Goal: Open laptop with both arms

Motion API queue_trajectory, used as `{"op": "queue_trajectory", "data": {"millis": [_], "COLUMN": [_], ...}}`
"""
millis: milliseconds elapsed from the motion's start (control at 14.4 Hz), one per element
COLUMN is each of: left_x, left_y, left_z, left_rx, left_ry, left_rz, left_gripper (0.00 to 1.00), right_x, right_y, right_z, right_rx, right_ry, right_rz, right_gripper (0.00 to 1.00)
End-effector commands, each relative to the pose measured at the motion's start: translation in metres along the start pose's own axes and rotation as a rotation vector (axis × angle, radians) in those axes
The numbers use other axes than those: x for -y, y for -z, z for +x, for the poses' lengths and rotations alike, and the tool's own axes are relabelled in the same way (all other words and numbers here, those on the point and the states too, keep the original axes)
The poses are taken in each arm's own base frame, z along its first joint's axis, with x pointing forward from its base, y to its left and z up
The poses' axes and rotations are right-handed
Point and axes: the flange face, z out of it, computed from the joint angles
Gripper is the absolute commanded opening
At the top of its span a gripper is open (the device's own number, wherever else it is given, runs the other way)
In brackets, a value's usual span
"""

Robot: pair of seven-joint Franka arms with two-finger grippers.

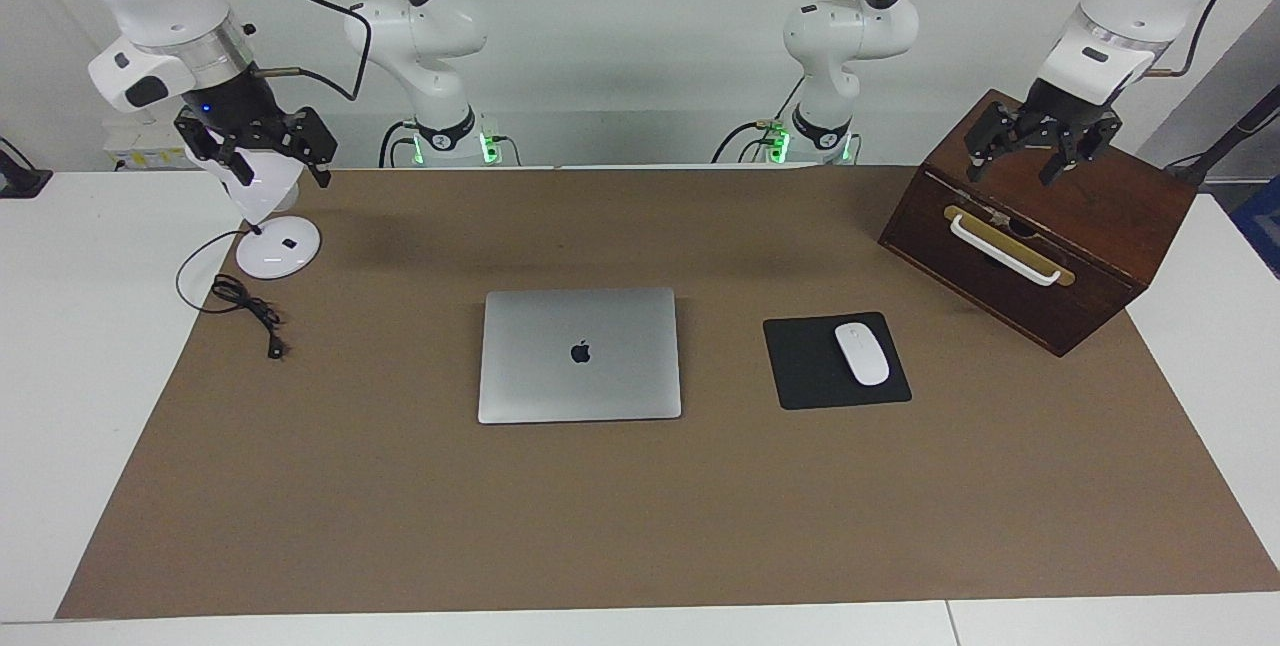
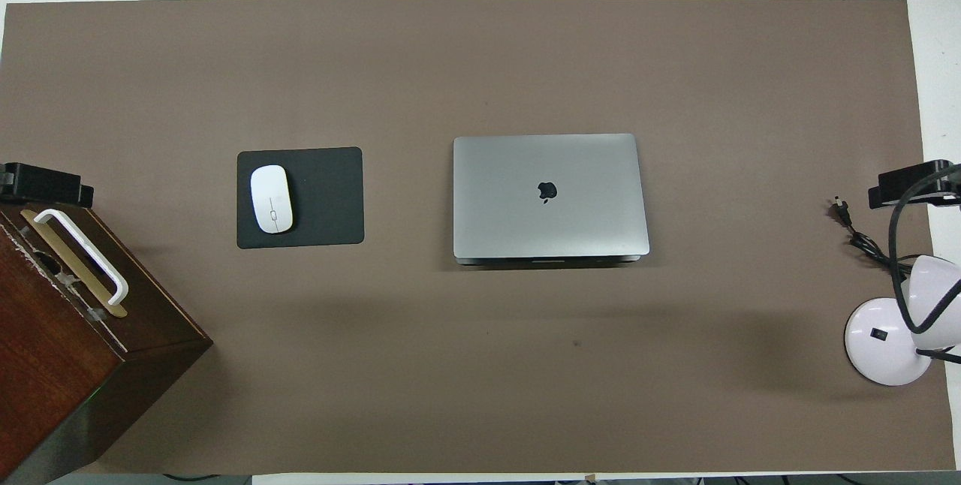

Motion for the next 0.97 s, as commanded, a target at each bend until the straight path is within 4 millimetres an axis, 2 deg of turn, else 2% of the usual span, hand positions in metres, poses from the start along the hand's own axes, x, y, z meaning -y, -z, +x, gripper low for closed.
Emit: {"op": "queue_trajectory", "data": {"millis": [0, 415, 554, 692, 900], "left_x": [0.003, 0.003, 0.003, 0.003, 0.003], "left_y": [0.006, 0.006, 0.006, 0.006, 0.006], "left_z": [-0.002, -0.002, -0.002, -0.002, -0.002], "left_rx": [-0.001, -0.001, -0.001, -0.004, -0.005], "left_ry": [0.014, 0.014, 0.014, 0.014, 0.014], "left_rz": [0.015, 0.015, 0.015, 0.015, 0.016], "left_gripper": [1.0, 1.0, 1.0, 1.0, 1.0], "right_x": [-0.003, -0.003, 0.002, 0.016, 0.049], "right_y": [0.005, 0.006, 0.015, 0.024, 0.033], "right_z": [-0.004, -0.001, 0.008, 0.027, 0.05], "right_rx": [0.007, -0.012, -0.091, -0.21, -0.363], "right_ry": [0.018, 0.017, 0.021, 0.02, -0.002], "right_rz": [-0.007, 0.001, 0.013, 0.075, 0.17], "right_gripper": [1.0, 1.0, 1.0, 1.0, 1.0]}}
